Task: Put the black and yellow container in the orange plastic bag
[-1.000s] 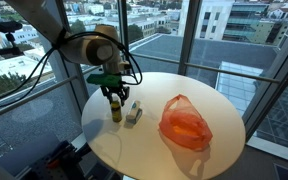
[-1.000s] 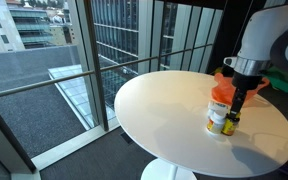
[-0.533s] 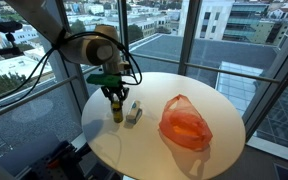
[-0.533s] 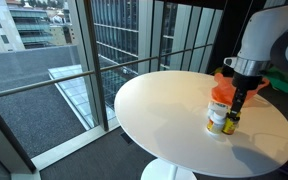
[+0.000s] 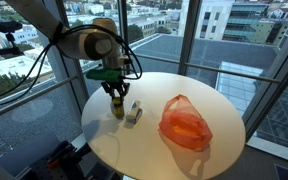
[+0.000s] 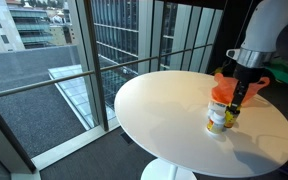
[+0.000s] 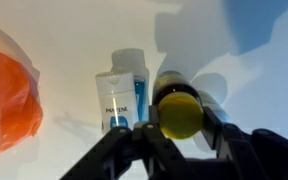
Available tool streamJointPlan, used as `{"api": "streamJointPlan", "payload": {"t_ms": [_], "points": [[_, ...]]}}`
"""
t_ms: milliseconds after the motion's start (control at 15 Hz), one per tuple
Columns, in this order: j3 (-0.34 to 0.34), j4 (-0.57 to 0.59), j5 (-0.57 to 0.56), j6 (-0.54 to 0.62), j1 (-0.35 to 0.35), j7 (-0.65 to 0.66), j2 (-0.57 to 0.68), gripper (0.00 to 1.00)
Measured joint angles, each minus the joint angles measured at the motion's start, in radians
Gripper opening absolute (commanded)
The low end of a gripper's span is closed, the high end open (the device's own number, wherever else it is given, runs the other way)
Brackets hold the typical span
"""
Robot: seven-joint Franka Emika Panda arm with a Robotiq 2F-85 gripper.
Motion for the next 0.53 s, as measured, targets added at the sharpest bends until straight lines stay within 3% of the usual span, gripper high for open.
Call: {"api": "streamJointPlan", "payload": {"t_ms": [533], "points": [[-0.027,0.112,0.007,-0.120,-0.040,0.000,-0.110,0.20]]}}
